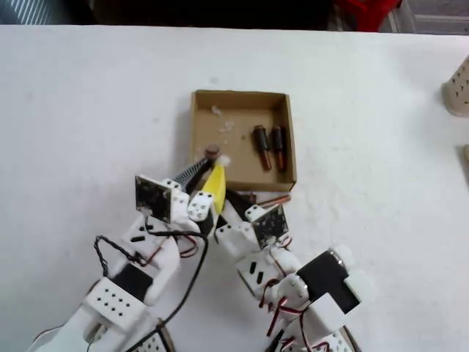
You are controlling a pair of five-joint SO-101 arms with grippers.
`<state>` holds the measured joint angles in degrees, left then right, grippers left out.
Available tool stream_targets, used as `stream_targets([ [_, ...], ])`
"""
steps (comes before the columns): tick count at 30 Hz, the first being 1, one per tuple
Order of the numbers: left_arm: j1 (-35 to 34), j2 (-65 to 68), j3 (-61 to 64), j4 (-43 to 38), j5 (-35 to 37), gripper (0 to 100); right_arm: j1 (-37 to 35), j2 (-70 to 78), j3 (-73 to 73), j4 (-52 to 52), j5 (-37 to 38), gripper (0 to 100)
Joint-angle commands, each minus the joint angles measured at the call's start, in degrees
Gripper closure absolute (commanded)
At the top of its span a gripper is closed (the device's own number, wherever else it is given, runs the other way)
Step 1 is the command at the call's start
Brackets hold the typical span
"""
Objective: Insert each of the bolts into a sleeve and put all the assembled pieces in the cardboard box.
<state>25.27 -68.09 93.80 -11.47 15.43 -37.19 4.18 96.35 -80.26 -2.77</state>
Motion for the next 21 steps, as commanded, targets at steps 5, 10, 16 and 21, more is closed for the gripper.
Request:
stream_targets([
  [5,-0.48,-1.63,0.44,0.26,0.44,98,-0.4,-1.89,0.26,-1.36,-0.35,98.2],
  [10,-0.57,-1.63,1.05,0.26,0.44,98,-0.4,-1.89,0.26,-1.36,-0.26,98.2],
  [16,0.13,-1.63,2.99,2.46,0.44,98,-0.13,-1.89,0.26,-2.51,-0.35,98.2],
  [21,3.3,-1.8,3.08,8.09,0.35,98,0.04,-1.89,0.26,-2.59,-0.26,98.2],
])
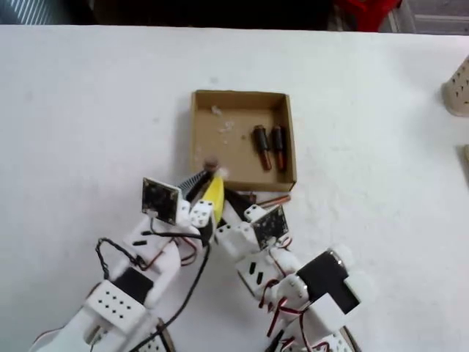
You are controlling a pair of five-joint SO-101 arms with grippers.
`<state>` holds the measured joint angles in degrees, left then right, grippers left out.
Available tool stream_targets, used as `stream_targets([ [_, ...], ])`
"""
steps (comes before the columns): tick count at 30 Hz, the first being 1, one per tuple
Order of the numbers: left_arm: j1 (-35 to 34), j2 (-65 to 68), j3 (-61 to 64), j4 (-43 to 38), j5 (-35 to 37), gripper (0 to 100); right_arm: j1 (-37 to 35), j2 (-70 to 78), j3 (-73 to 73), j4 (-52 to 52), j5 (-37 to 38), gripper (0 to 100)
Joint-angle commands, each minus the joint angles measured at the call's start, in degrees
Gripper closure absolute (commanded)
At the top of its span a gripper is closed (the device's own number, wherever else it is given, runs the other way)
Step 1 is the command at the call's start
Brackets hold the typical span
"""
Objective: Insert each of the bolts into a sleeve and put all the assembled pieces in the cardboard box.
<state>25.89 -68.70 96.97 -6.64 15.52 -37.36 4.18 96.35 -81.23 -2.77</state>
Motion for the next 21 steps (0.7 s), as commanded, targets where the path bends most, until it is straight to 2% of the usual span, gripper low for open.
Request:
stream_targets([
  [1,3.12,-1.27,-0.09,4.13,0.26,98,0.22,-1.89,0.26,-1.63,-0.18,98.2],
  [12,3.21,-1.27,-0.09,13.54,0.18,98,0.31,-1.89,0.26,-1.71,-0.18,98.2],
  [21,3.03,-1.27,-0.44,14.95,0.26,98,1.1,-1.89,0.26,-2.86,-0.18,98.2],
])
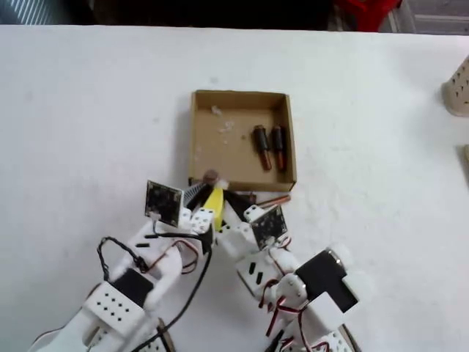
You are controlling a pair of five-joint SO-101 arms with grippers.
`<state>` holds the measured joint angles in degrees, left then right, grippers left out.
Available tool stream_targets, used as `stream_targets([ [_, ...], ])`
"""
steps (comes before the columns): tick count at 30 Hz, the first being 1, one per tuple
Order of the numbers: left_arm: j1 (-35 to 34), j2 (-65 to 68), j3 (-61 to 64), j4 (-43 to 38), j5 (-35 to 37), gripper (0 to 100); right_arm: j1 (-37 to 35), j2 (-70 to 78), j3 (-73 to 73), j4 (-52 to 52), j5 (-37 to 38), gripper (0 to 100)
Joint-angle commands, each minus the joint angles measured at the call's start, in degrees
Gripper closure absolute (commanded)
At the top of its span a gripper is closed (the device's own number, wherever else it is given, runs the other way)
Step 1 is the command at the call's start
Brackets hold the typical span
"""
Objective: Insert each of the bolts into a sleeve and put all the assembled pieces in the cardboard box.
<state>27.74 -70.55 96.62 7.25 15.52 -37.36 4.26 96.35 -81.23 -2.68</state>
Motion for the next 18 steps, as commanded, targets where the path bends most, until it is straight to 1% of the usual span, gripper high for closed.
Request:
stream_targets([
  [1,1.19,0.48,-0.09,1.05,0.26,97,1.1,-1.98,0.26,-2.86,-0.26,98.2],
  [3,1.19,0.48,-0.09,1.05,0.26,95,1.1,-1.98,0.26,-2.86,-0.26,98.2],
  [4,1.19,0.48,-0.09,1.05,0.26,93,1.1,-1.98,0.26,-2.86,-0.26,98.2],
  [9,1.19,0.75,0.26,1.49,0.53,72,1.1,-1.98,0.26,-2.86,-0.26,98.2],
  [11,1.19,0.75,0.26,1.49,0.62,66,1.1,-1.98,0.26,-2.86,-0.26,98.2],
  [13,1.19,0.75,0.26,1.58,0.62,65,1.1,-1.98,0.26,-2.86,-0.26,98.2],
  [18,1.1,0.75,0.26,1.58,0.62,65,1.1,-1.98,0.26,-2.86,-0.26,98.2],
])
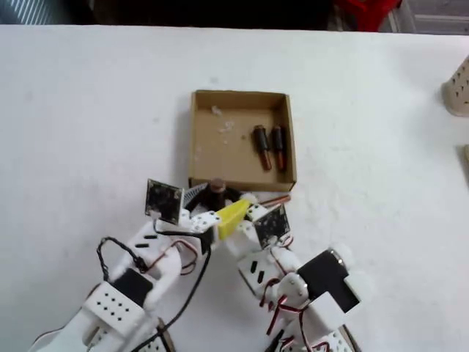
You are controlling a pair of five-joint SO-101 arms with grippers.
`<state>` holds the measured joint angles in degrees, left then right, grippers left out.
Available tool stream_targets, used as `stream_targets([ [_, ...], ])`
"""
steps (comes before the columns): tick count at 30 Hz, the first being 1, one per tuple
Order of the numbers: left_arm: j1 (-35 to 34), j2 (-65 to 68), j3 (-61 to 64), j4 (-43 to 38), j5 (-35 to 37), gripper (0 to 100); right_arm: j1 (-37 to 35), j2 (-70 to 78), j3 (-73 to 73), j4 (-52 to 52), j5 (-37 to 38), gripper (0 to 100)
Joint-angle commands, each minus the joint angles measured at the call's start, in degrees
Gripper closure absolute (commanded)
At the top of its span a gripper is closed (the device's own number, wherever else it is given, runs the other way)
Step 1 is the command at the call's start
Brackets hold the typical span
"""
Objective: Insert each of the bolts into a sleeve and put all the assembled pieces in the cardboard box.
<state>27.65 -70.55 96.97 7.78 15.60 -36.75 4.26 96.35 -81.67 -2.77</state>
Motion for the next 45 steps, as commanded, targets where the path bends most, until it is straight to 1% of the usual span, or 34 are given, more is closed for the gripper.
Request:
stream_targets([
  [1,1.19,0.75,-0.09,1.05,0.53,65,0.48,-1.98,0.26,-2.42,-0.18,98.2],
  [3,0.75,0.66,-0.09,1.05,0.53,64,0.48,-1.98,0.26,-2.42,-0.18,98.2],
  [10,-6.37,0.48,-0.35,0.62,0.26,64,0.48,-1.98,0.26,-2.42,-0.18,98.2],
  [15,-9.36,0.48,-0.53,0.53,0.26,64,0.48,-1.98,0.26,-2.42,-0.18,98.2],
  [22,-8.75,0.48,-2.81,0.53,0.53,64,0.4,-1.98,0.26,-2.42,-0.18,98.2],
  [30,-8.75,0.48,-10.46,0.88,0.79,64,0.31,-1.98,0.26,-2.42,-0.18,98.2],
  [33,-8.75,0.48,-12.4,0.97,2.9,65,0.31,-1.98,0.26,-2.42,-0.18,98.2],
  [37,-8.75,0.4,-12.92,1.05,3.16,65,0.31,-1.98,0.26,-2.42,-0.18,98.2],
  [40,-8.66,0.31,-13.45,4.22,3.16,65,0.31,-1.98,0.26,-2.42,-0.18,98.2],
  [42,-7.96,-1.1,-14.68,8.53,3.34,66,0.22,-1.98,0.26,-2.42,-0.18,98.2],
  [43,-7.43,-2.51,-15.56,11.34,3.34,69,0.22,-1.98,0.26,-2.42,-0.18,98.2],
  [45,-6.29,-6.37,-17.58,17.49,3.34,78,0.22,-1.98,0.26,-2.42,-0.18,98.2],
])
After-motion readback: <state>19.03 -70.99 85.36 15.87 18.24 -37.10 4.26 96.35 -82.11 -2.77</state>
